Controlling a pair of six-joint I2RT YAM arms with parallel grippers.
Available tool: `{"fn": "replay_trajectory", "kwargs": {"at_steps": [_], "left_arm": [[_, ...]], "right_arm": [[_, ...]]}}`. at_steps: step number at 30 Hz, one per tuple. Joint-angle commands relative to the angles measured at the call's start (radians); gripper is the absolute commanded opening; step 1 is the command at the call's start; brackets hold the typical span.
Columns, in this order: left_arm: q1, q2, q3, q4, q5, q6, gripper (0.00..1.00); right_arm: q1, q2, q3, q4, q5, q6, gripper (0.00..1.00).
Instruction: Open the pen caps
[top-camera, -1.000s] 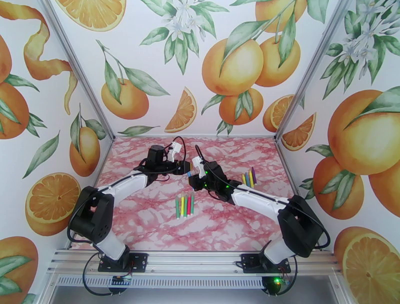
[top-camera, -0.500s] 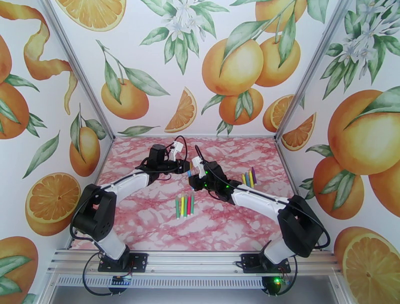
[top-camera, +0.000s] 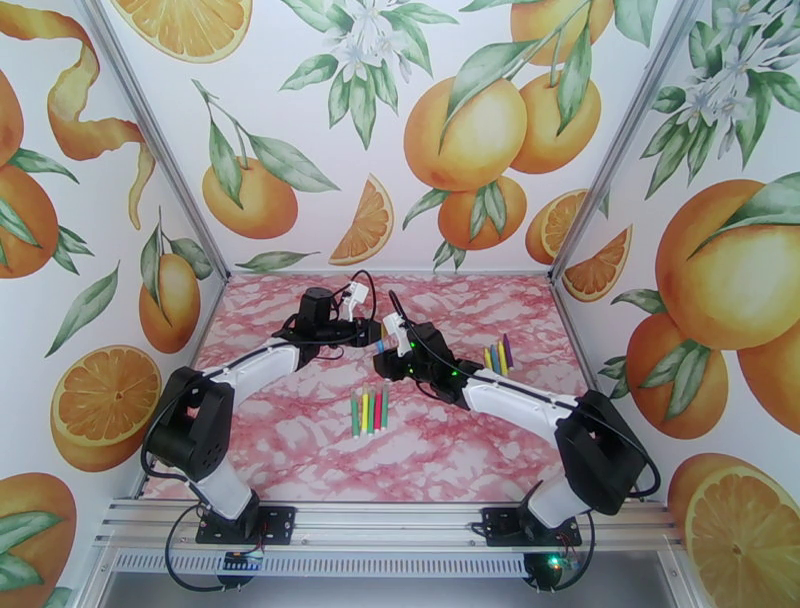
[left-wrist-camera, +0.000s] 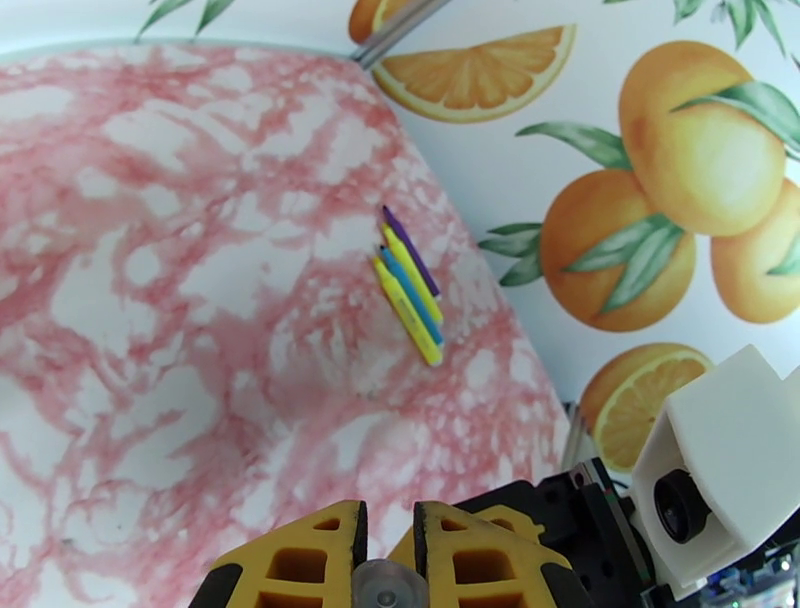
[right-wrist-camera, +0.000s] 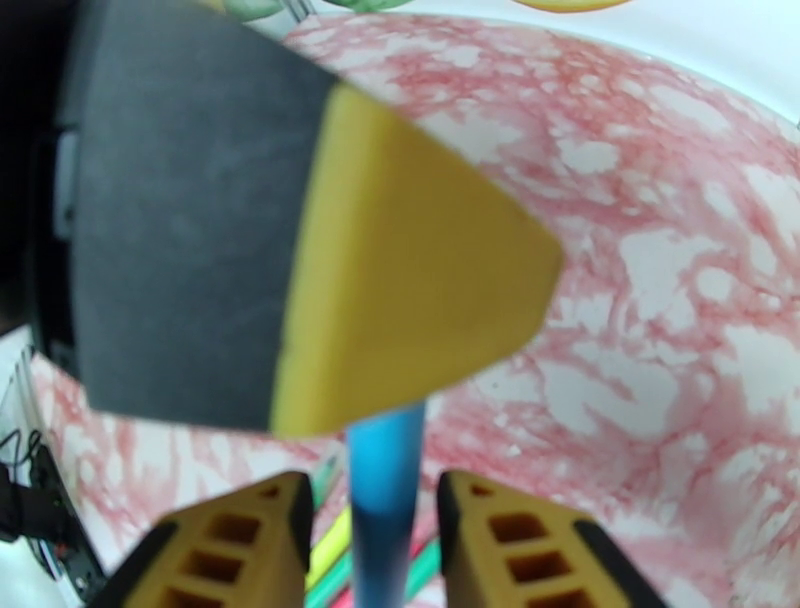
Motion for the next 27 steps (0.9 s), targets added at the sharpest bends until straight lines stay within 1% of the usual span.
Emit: {"fn": "replay_trajectory", "kwargs": {"at_steps": [1,5,10,13,15,22,27], "left_arm": [[-0.004,-0.001,0.03,0.069,0.037,-0.026,0.05],[-0.004,0.003,0.024,0.11,0.049,-0.061,0.05],[-0.004,0.005,0.022,0.121,0.045,-0.072,0.05],[-0.004,0.002,0.022,0.12,0.026,-0.071,0.05],[-0.004,0.001,0.022,0.117,0.012,-0.07,0.05],[-0.001,0.003,0.03,0.112,-0.037,-0.084,0.04],[0.003,0.012,0.052,0.068,-0.103,-0.075,0.04]], "right_arm": [[0.006,0.026,0.03,0.022,-0.003,-0.001,0.39],[0.008,0.032,0.034,0.026,-0.01,0.0,0.35],[0.006,0.031,0.028,0.02,0.0,-0.001,0.23],[0.007,0.025,0.021,0.019,-0.004,-0.005,0.15],[0.008,0.022,0.014,0.018,-0.009,-0.008,0.11],[0.006,0.001,-0.019,0.03,-0.023,-0.017,0.03],[0.007,-0.021,-0.044,0.032,-0.023,-0.023,0.03]]}}
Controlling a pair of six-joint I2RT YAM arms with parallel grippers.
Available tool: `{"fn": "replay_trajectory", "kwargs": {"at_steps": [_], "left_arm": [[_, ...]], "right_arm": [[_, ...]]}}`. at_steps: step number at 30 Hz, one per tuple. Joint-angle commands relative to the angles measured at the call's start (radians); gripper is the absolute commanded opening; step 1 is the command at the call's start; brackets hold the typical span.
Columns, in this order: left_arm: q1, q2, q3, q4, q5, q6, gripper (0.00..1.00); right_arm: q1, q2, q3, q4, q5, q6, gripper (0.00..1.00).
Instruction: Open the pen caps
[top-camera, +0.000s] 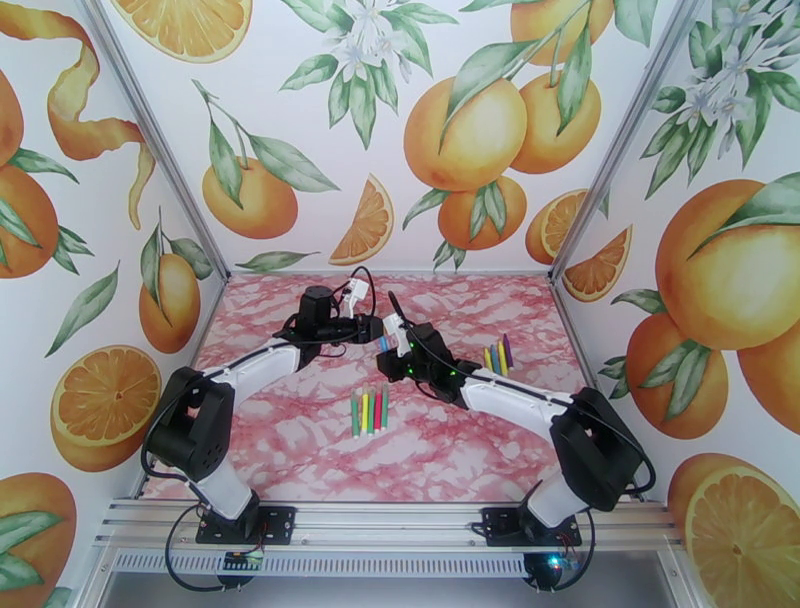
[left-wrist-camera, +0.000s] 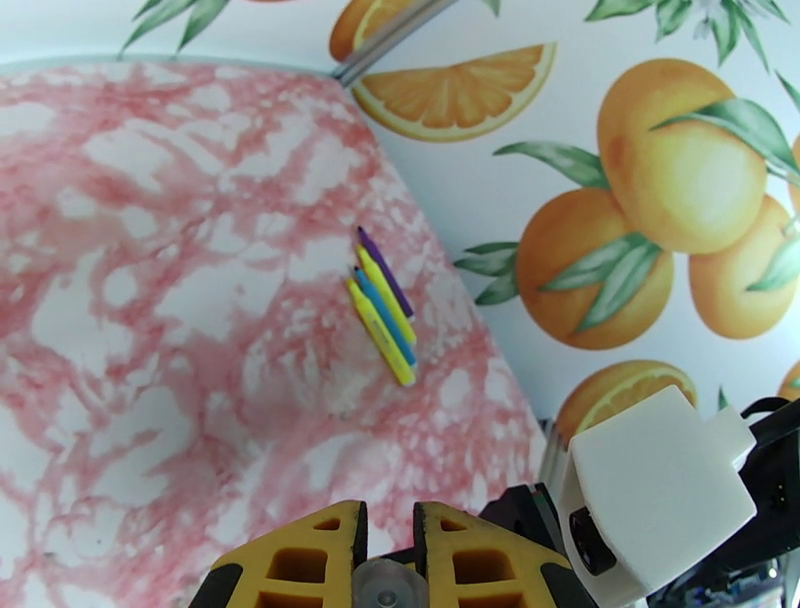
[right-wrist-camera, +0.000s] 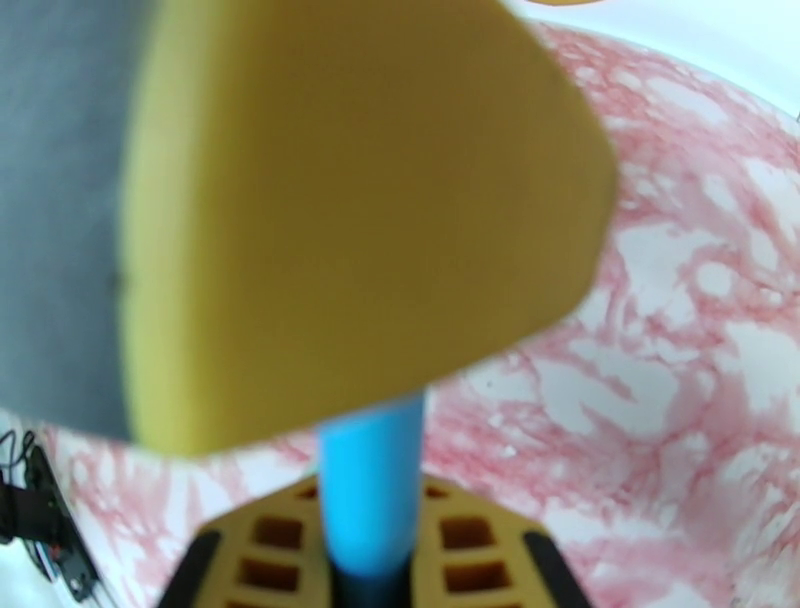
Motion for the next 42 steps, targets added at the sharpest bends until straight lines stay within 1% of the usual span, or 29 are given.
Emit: {"fn": "replay_trajectory", "kwargs": {"at_steps": [1,11,19,23,35,42], "left_arm": [[0.012,0.016,0.053,0.006,-0.093,-0.006,0.04],[0.032,0.047,0.067,0.029,-0.132,-0.066,0.04],[0.05,0.046,0.063,0.023,-0.204,-0.089,0.03],[0.057,0.047,0.062,0.008,-0.257,-0.099,0.03],[0.085,0.013,0.068,-0.07,-0.36,-0.078,0.02],[0.108,-0.003,0.078,-0.094,-0.384,-0.092,0.02]], "right_arm": [[0.01,-0.044,-0.038,0.012,-0.023,-0.023,0.03],[0.01,-0.054,-0.073,0.031,-0.022,-0.019,0.02],[0.011,-0.064,-0.084,0.036,-0.017,-0.022,0.02],[0.01,-0.057,-0.088,0.037,-0.014,-0.021,0.01],[0.014,-0.041,-0.095,0.051,-0.013,-0.005,0.0],[0.017,-0.03,-0.094,0.048,-0.016,-0.006,0.0]]}}
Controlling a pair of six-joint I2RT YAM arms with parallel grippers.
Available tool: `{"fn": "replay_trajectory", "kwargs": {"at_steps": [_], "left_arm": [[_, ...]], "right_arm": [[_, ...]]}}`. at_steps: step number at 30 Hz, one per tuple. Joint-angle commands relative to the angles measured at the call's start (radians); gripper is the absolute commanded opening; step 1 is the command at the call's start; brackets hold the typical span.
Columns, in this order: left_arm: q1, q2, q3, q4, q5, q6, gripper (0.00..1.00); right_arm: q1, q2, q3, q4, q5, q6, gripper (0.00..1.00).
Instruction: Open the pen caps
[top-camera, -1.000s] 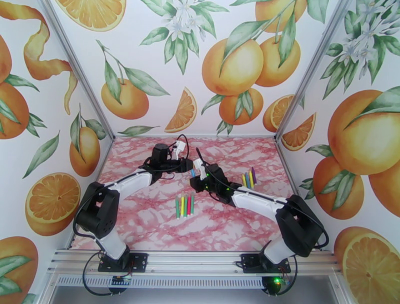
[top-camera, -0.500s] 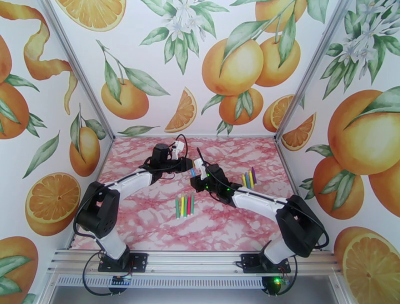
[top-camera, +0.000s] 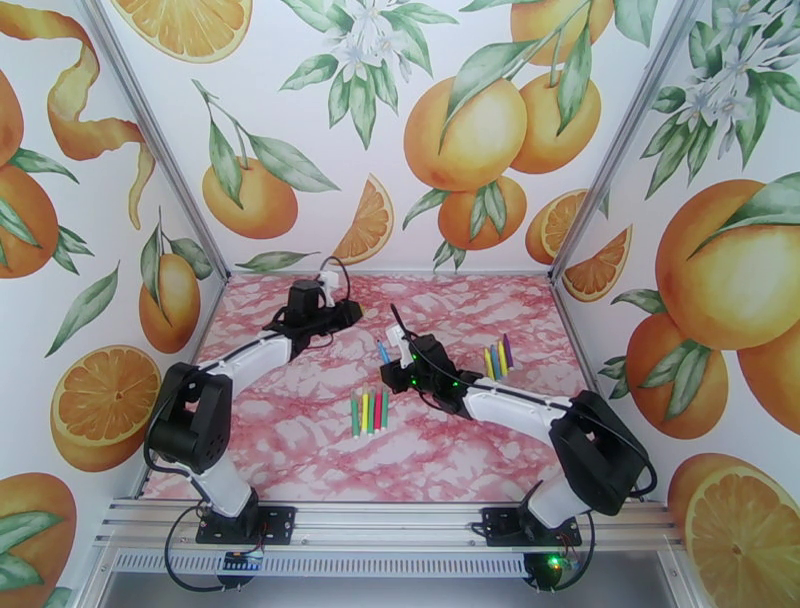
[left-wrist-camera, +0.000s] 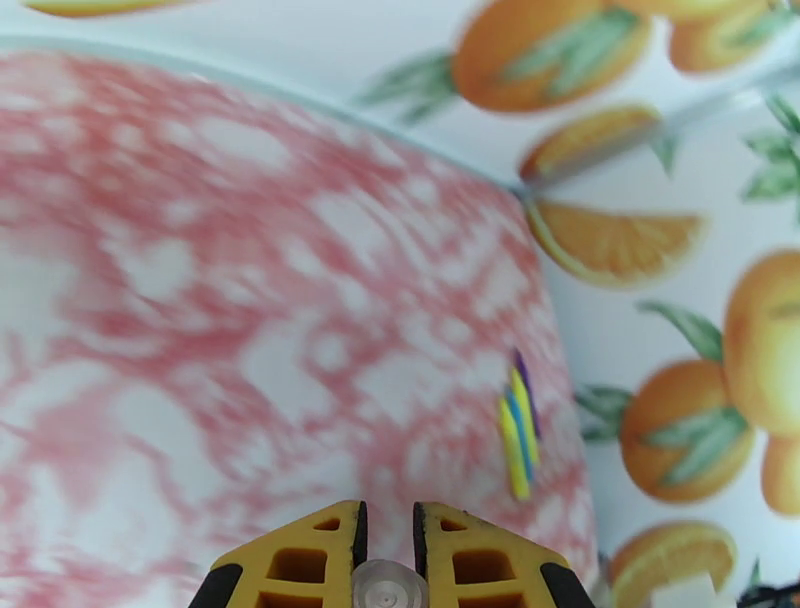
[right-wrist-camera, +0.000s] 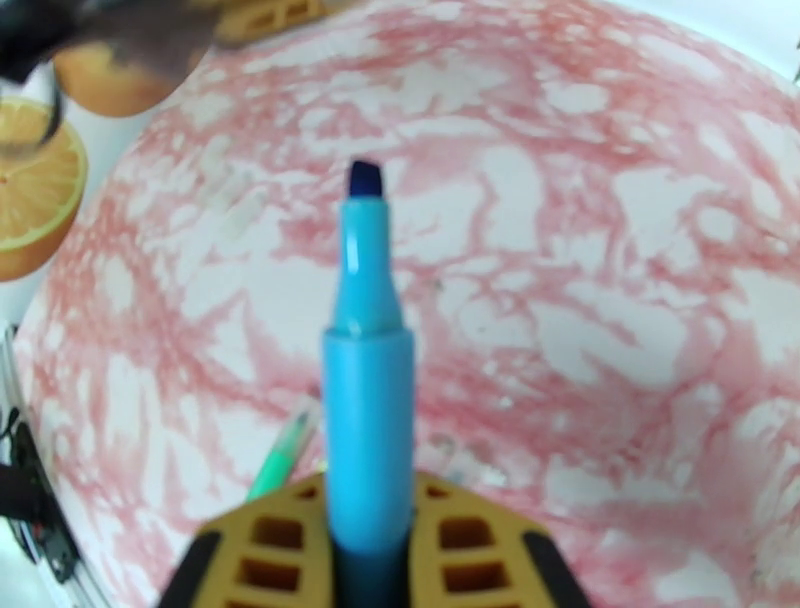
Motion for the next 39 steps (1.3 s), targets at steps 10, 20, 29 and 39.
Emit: {"fn": "replay_trajectory", "kwargs": {"at_steps": [10,20,29,39], "left_arm": [[-0.006,-0.052,0.129,-0.328,-0.082,0.251,0.04],[-0.006,-0.104,0.12,-0.557,-0.184,0.427,0.06],[-0.006,-0.126,0.103,-0.645,-0.3,0.475,0.06],[-0.006,-0.079,0.125,-0.744,-0.432,0.496,0.07]], "right_arm": [[0.001,-0.017,0.027,-0.047,0.101,-0.02,0.0],[-0.064,-0.016,0.054,-0.122,0.213,0.026,0.02],[-0.184,-0.061,0.065,-0.258,0.28,0.012,0.01],[-0.272,-0.06,0.071,-0.365,0.366,0.003,0.01]]}}
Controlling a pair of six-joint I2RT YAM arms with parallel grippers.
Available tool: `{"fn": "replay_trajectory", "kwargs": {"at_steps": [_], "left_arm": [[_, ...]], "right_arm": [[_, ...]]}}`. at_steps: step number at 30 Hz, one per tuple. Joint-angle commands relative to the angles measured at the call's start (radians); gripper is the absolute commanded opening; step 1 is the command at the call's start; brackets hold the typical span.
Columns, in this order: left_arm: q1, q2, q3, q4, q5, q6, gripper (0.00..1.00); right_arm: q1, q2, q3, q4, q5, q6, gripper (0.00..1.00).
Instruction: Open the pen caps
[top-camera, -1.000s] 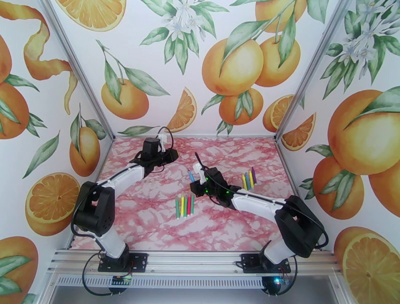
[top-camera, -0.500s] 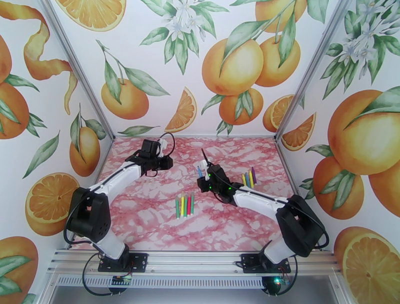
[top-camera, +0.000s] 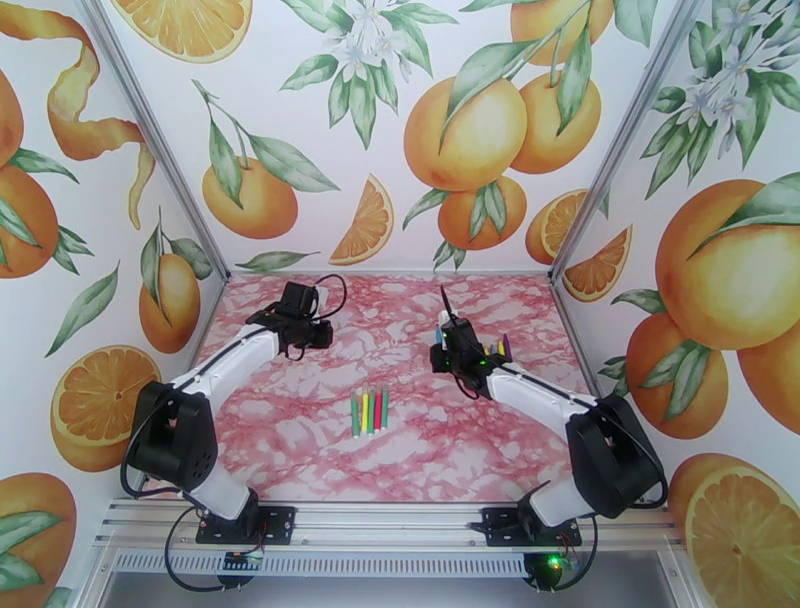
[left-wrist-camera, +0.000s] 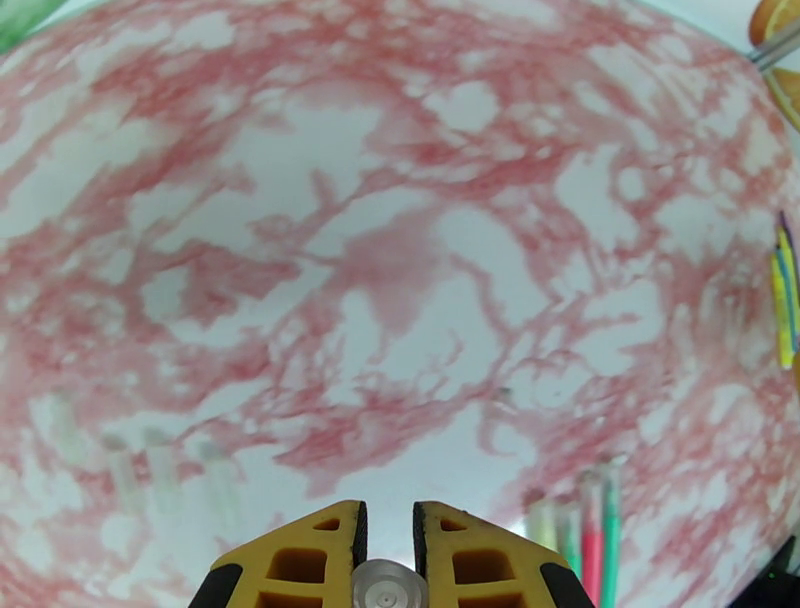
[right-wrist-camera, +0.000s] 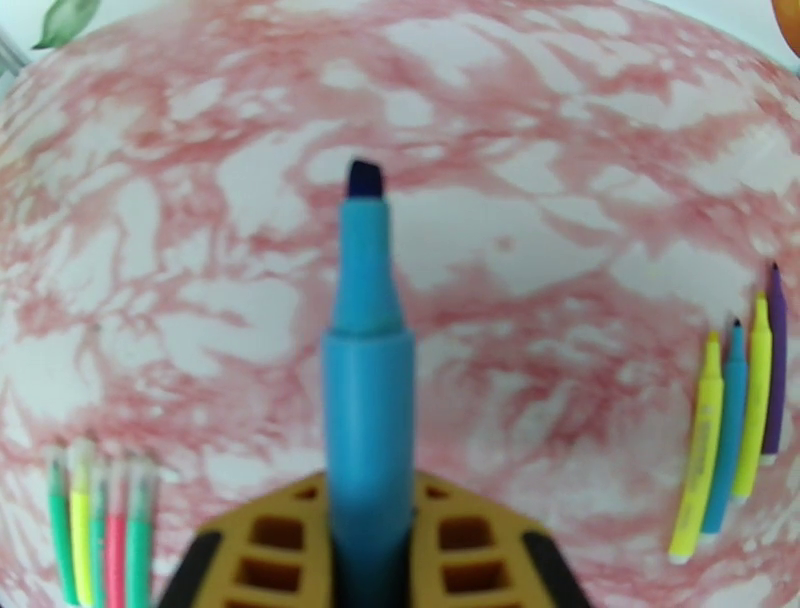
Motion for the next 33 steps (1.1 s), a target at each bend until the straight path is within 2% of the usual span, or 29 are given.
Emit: {"fn": "replay_trajectory", "kwargs": {"at_steps": [1,11,13,21,27,33], "left_arm": [[-0.001,0.026,0.029,-0.061,-0.068,0.024,0.07],[-0.004,0.148,0.067,-0.107,-0.123,0.03,0.08],[-0.008,0.173,0.081,-0.119,-0.123,0.029,0.08],[-0.04,0.275,0.148,-0.199,-0.245,0.045,0.13],[-0.052,0.325,0.171,-0.224,-0.274,0.045,0.14],[-0.053,0.352,0.176,-0.231,-0.293,0.045,0.15]], "right_arm": [[-0.02,-0.014,0.034,-0.071,0.078,-0.011,0.01],[-0.074,0.039,0.068,-0.165,0.225,-0.045,0.01],[-0.09,0.053,0.07,-0.17,0.23,-0.052,0.01],[-0.157,0.119,0.092,-0.197,0.2,-0.048,0.01],[-0.19,0.161,0.127,-0.237,0.172,-0.046,0.01],[-0.194,0.2,0.156,-0.292,0.226,-0.07,0.02]]}}
